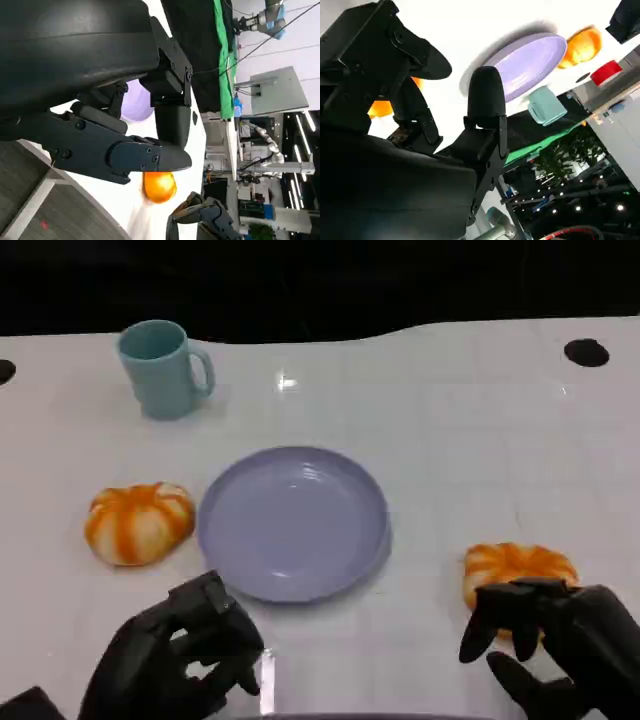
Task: Grasp the bread from the table and place it into the plate.
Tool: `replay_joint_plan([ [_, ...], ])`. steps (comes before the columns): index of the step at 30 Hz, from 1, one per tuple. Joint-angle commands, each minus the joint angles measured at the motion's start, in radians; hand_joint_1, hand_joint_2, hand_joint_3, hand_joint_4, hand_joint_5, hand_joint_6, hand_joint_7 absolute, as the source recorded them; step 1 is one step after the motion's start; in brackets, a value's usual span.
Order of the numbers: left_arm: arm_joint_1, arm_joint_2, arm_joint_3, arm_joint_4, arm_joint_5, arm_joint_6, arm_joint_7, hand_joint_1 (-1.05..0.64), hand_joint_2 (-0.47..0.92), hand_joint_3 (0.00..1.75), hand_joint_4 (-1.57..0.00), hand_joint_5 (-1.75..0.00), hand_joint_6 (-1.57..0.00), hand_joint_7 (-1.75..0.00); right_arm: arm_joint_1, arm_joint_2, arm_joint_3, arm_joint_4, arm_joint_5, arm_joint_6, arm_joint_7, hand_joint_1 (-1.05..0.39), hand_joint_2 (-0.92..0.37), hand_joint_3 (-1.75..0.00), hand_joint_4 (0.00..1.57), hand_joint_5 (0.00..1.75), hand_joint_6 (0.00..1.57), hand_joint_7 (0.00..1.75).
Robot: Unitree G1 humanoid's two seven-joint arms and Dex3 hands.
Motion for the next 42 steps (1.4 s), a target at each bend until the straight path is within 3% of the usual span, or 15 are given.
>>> replay_joint_plan([
  [1,0.002,0.012,0.010,0.010,-0.007,-0.023,-0.011,-0.54,0.92,0.29,-0.67,-1.75,-0.60,-1.50,0.000,-0.011,-0.007,-0.008,0.001,-0.004,-0.011,0.02,-0.16,-1.37,0.89,1.68,0.81,1.27],
  [18,-0.018,0.014,0.022,0.030,-0.012,-0.021,-0.019,-0.55,0.92,0.29,-0.67,-1.75,-0.62,-1.50,-0.011,-0.008,-0.002,-0.011,-0.005,0.012,-0.008,-0.03,-0.16,-1.40,0.87,1.71,0.78,1.31],
  [24,-0.018,0.014,0.020,0.029,-0.010,-0.019,-0.017,-0.55,0.92,0.30,-0.67,-1.75,-0.62,-1.49,-0.012,-0.006,-0.010,-0.010,-0.013,0.014,-0.022,-0.02,-0.16,-1.36,0.88,1.67,0.81,1.20],
  [30,-0.017,0.013,0.022,0.027,-0.013,-0.011,-0.013,-0.56,0.92,0.29,-0.68,-1.75,-0.62,-1.50,0.004,-0.023,-0.039,-0.105,-0.060,0.116,-0.003,-0.09,-0.24,-1.16,0.81,1.33,0.89,0.73],
  [32,-0.016,0.014,0.022,0.025,-0.013,-0.010,-0.014,-0.56,0.92,0.29,-0.68,-1.75,-0.62,-1.50,0.012,-0.040,-0.046,-0.155,-0.084,0.163,0.028,-0.13,-0.28,-1.07,0.72,1.17,0.85,0.58],
  [33,-0.016,0.015,0.022,0.024,-0.014,-0.008,-0.014,-0.56,0.92,0.29,-0.67,-1.75,-0.61,-1.50,0.016,-0.054,-0.049,-0.186,-0.105,0.191,0.051,-0.16,-0.34,-0.96,0.69,1.06,0.82,0.50],
  [36,-0.016,0.015,0.024,0.021,-0.017,-0.002,-0.013,-0.56,0.92,0.29,-0.66,-1.75,-0.61,-1.50,0.030,-0.091,-0.058,-0.283,-0.172,0.285,0.132,-0.33,-0.69,-0.32,0.62,0.59,0.75,0.18],
  [37,-0.016,0.014,0.025,0.021,-0.017,-0.002,-0.012,-0.56,0.92,0.29,-0.66,-1.75,-0.61,-1.50,0.036,-0.100,-0.059,-0.315,-0.188,0.315,0.161,-0.36,-0.74,-0.20,0.60,0.51,0.73,0.12],
  [39,-0.016,0.014,0.025,0.019,-0.014,0.000,-0.010,-0.56,0.92,0.29,-0.66,-1.75,-0.61,-1.51,0.047,-0.113,-0.059,-0.377,-0.225,0.381,0.224,-0.44,-0.81,-0.08,0.52,0.37,0.66,0.04],
  [42,-0.017,0.013,0.026,0.021,-0.017,0.001,-0.013,-0.56,0.92,0.30,-0.67,-1.75,-0.61,-1.51,0.062,-0.126,-0.057,-0.473,-0.307,0.485,0.320,-0.56,-0.84,-0.03,0.39,0.27,0.51,0.00],
])
